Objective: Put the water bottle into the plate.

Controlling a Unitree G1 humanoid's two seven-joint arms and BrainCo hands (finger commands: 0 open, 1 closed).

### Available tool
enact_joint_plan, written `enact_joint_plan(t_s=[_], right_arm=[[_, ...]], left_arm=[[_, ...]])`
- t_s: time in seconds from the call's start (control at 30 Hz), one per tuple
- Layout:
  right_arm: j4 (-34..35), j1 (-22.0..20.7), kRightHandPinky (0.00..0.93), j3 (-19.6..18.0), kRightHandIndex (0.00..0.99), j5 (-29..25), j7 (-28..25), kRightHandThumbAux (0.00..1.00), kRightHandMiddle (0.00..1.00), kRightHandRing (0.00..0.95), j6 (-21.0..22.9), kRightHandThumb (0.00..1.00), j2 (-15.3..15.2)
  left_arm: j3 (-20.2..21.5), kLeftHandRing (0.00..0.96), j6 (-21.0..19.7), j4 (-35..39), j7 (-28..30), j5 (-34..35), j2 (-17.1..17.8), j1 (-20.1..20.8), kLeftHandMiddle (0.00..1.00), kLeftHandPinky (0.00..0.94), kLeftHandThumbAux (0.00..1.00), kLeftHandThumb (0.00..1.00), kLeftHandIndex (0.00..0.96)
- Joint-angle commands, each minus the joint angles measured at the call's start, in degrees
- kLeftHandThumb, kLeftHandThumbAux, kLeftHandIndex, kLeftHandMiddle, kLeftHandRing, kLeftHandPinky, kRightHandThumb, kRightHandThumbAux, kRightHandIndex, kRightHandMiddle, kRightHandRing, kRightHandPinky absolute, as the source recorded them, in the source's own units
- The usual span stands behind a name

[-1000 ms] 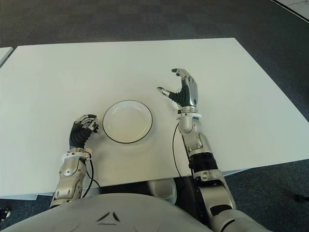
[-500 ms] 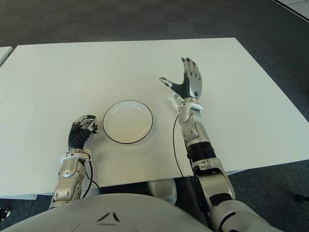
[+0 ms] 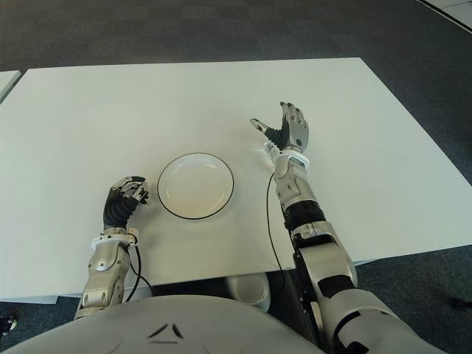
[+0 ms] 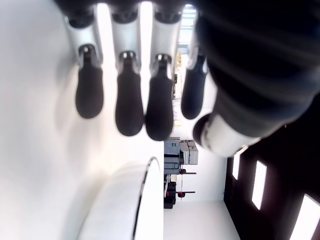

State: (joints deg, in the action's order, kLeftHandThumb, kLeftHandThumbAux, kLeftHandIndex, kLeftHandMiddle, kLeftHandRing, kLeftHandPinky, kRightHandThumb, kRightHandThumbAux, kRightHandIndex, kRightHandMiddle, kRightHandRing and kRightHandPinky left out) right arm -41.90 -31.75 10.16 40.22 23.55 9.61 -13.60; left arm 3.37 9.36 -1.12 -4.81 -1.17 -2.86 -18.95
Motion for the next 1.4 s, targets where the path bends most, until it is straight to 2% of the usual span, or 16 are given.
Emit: enact_joint_plan(t_s=[0.03,0.27,0.6,1.13,1.4], right_arm=[[-7.82,-2.25,0.000,1.41,0.000,-1.18,-0.94,0.215,0.000,0.000,0.96,0.485,-0.62],[-16.51,-4.26,0.000,2.90,0.000,-2.36,-1.64,0.217,0.000,0.000,1.13,0.512,-0.24],[-23.41,-6.56,0.000,4.46,0.000,-3.65,-4.03,0.237,0.000,0.000,6.04,0.504,1.09],[-26.14,-3.23,0.000,2.81,0.000,-8.32,-4.08,0.318,0.000,0.000,13.32,0.446,3.66],[-29.99,-2.88,0.000,2.98,0.000,-8.65,-5.57,0.366,0.000,0.000,14.88,0.405,3.34]], left_arm=[[-0.36,0.628,-1.42,0.16,-0.28,-0.14,-0.30,-0.36,0.631,0.622,0.715,0.706,0.434],[-0.17,0.626,-1.64,0.08,0.13,0.24,-0.18,-0.26,0.632,0.616,0.714,0.706,0.434],[-0.13,0.623,-1.52,-0.01,0.25,0.77,-0.31,-0.31,0.629,0.614,0.714,0.706,0.433],[-0.74,0.625,-1.31,0.54,0.19,0.00,-0.18,-0.30,0.622,0.623,0.716,0.706,0.432],[-0.59,0.631,-1.36,-0.09,0.09,0.00,-0.15,0.01,0.625,0.625,0.716,0.706,0.432]])
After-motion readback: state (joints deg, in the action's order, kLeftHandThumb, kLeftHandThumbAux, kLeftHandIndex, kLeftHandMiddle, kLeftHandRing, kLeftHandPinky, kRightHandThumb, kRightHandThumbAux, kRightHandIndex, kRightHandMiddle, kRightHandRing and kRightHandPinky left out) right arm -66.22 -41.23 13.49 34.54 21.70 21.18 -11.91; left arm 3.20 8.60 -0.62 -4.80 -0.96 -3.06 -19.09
